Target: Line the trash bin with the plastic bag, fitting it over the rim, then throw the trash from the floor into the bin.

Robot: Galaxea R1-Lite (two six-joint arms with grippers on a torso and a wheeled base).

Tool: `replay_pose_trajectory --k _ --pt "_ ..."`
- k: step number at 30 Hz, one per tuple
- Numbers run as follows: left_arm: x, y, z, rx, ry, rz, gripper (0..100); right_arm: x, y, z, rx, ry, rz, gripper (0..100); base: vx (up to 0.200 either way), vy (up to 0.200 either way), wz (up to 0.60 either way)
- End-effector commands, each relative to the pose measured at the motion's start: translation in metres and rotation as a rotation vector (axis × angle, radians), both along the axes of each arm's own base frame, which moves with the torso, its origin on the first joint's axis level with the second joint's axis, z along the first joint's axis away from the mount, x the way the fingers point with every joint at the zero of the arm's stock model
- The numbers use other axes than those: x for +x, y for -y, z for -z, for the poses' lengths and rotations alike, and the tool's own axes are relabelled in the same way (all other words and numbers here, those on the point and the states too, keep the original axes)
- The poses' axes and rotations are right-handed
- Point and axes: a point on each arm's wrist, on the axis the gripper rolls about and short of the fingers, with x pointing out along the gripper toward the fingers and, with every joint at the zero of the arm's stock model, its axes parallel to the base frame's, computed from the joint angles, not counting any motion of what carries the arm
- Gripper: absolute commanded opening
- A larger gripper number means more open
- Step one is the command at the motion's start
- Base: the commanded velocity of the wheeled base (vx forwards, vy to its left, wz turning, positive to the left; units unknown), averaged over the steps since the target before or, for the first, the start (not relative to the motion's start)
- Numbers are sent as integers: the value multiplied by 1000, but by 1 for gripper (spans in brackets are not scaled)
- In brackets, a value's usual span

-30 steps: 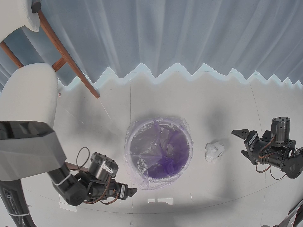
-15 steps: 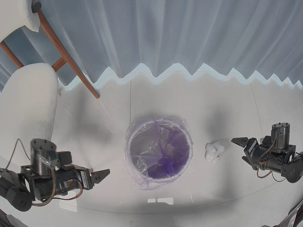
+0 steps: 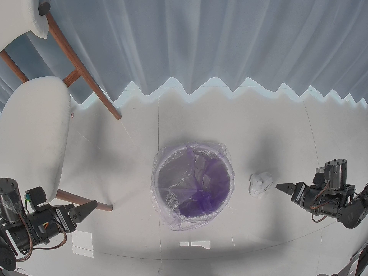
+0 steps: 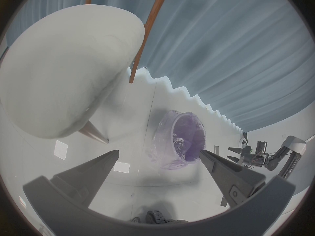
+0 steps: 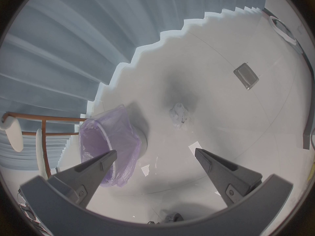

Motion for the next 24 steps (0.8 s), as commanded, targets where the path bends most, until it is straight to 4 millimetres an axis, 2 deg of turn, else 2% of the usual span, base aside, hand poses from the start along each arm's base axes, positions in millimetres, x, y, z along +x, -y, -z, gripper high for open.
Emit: replay_pose_trajectory --k 1,3,5,12,14,19,20,24 --pt "-5 -8 -3 -24 27 -20 100 8 -4 14 -9 -25 -10 100 -200 0 0" --pt "-5 -9 -3 -25 28 -20 100 9 -5 13 -5 -12 -15 100 -200 0 0" --pt "-5 -9 -3 -20 32 -21 100 17 -17 6 9 36 -53 100 -200 0 0" --pt "-5 -8 -6 -20 43 -17 100 45 -69 -26 68 200 -189 100 0 0 0" --pt "-2 -7 -9 -27 54 -6 100 45 -73 -26 67 202 -202 100 0 0 0" --pt "22 9 -24 -31 68 68 100 41 -71 -16 51 165 -206 100 0 0 0" --pt "35 21 -27 -29 62 115 100 40 -71 -14 45 160 -210 100 0 0 0" --pt "64 48 -29 -7 47 207 100 43 -77 -5 10 148 -243 100 0 0 0"
